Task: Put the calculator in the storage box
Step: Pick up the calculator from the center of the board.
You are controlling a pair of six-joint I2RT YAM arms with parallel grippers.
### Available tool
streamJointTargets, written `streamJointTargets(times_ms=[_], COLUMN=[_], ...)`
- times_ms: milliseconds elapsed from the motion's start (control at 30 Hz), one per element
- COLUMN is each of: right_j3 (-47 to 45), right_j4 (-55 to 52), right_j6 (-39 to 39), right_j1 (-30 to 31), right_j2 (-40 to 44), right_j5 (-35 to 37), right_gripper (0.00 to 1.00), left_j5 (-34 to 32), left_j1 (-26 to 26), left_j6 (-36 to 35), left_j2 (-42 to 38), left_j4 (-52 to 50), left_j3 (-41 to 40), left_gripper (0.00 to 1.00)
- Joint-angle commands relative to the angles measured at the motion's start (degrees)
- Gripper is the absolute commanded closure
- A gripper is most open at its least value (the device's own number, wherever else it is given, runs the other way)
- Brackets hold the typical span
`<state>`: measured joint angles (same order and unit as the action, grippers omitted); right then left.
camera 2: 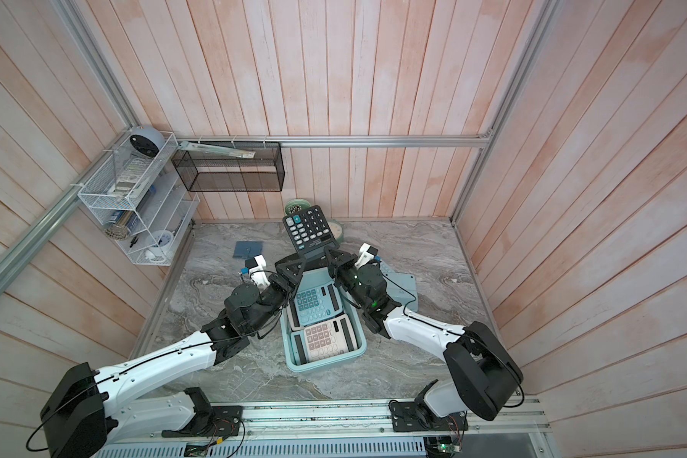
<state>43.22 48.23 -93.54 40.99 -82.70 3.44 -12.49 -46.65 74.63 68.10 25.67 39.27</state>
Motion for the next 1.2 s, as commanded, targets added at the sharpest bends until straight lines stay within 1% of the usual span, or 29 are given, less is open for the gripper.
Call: streamJointTargets(times_ms=[0, 67, 167, 233, 300, 433, 500, 600, 733, 967, 1000, 1033, 1100, 1133, 1167], right_j3=[2.1, 2.3, 2.0, 1.4, 0.9, 0.3, 0.1, -0.1, -0.1, -0.1, -0.2, -0.4, -0.7, -1.0, -1.4], right_j4=[4.6, 4.5, 5.1, 5.4, 5.5, 6.3, 6.3, 6.6, 6.9, 8.0, 8.2, 7.8, 6.0, 3.8, 1.7], right_j6=[-1.1, -1.1, -1.3, -1.2, -1.2, -1.4, -1.3, -1.4, -1.6, -1.0, -0.4, 0.5, 2.3, 3.7, 4.9], right_j1=[1.0, 1.5, 2.4, 2.9, 3.3, 3.9, 4.2, 4.6, 5.0, 5.2, 5.1, 5.0, 3.9, 3.1, 2.2], right_j2=[-0.6, -0.7, -0.8, -0.8, -0.7, -1.0, -1.0, -1.1, -1.5, -2.4, -2.6, -2.4, -1.7, -0.8, 0.1], right_j5=[-1.4, -1.8, -1.9, -1.9, -1.8, -2.0, -1.9, -1.9, -2.0, -3.2, -3.4, -4.0, -6.6, -8.2, -9.9], right_gripper=[1.00, 1.00, 1.00, 1.00, 1.00, 1.00, 1.00, 1.00, 1.00, 1.00, 0.97, 0.87, 0.72, 0.66, 0.64], left_j5=[-0.3, 0.0, 0.5, 0.6, 0.6, 0.6, 0.9, 0.9, 0.8, 0.4, 0.8, 1.6, 4.3, 6.1, 8.1], left_j1=[0.5, 0.8, 1.5, 1.9, 2.4, 3.3, 3.5, 3.8, 4.0, 4.7, 5.0, 5.5, 7.2, 8.2, 9.5], left_j6=[-0.6, -0.5, -0.2, -0.1, -0.1, 0.1, 0.2, 0.4, 0.4, -0.4, -0.4, -0.7, -1.1, -1.5, -2.1], left_j2=[1.0, 1.6, 2.2, 2.2, 2.2, 2.3, 2.6, 3.1, 3.1, 2.3, 2.1, 1.6, 0.5, -0.5, -1.2], left_j4=[0.3, 1.3, 2.2, 2.4, 2.4, 2.4, 2.5, 2.6, 2.3, -0.1, -0.9, -1.4, -3.9, -5.6, -7.4], left_j3=[2.3, 2.4, 2.6, 2.6, 2.6, 2.5, 2.7, 2.9, 2.9, 3.2, 3.1, 3.3, 3.5, 3.8, 4.1], left_gripper=[0.23, 0.28, 0.39, 0.49, 0.55, 0.73, 0.79, 0.85, 0.99, 1.00, 1.00, 1.00, 1.00, 1.00, 1.00])
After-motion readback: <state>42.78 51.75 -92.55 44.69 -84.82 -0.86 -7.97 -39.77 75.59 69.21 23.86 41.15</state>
